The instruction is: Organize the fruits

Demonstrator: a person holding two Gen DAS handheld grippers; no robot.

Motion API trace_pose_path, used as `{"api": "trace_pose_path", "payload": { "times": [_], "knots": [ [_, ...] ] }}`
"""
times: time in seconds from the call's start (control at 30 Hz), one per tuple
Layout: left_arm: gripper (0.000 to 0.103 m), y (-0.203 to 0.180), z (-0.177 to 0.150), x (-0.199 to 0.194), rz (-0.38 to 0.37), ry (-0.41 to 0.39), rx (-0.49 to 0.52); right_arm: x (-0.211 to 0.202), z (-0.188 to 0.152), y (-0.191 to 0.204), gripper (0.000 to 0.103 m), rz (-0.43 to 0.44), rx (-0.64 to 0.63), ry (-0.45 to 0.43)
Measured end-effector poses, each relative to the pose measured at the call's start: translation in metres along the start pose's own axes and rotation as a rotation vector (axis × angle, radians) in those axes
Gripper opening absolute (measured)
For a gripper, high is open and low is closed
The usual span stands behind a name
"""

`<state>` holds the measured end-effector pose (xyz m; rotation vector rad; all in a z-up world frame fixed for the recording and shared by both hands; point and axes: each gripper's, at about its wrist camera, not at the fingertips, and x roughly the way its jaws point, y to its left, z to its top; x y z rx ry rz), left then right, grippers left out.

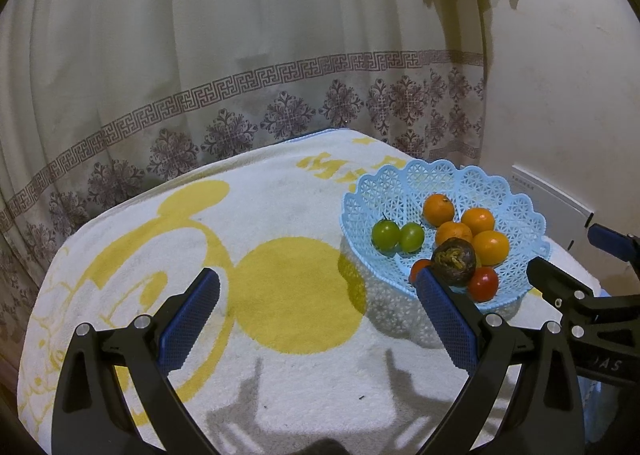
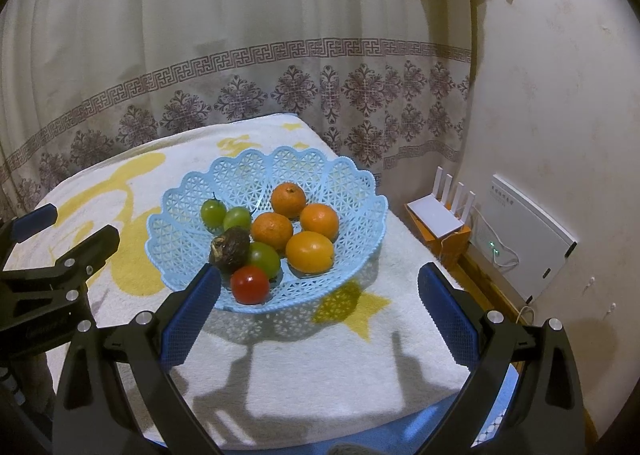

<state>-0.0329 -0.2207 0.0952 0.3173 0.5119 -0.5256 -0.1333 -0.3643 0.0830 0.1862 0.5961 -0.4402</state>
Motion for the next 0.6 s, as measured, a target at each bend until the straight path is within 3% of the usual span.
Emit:
{"api": "trace_pose_path", "payload": {
  "times": [0.6],
  "knots": [
    [0.098,0.014,-0.004,-0.001,0.029,0.033,-0.033,-0.006,0.004,0.012,0.1,0.017,-0.023,-0.003]
  ]
}}
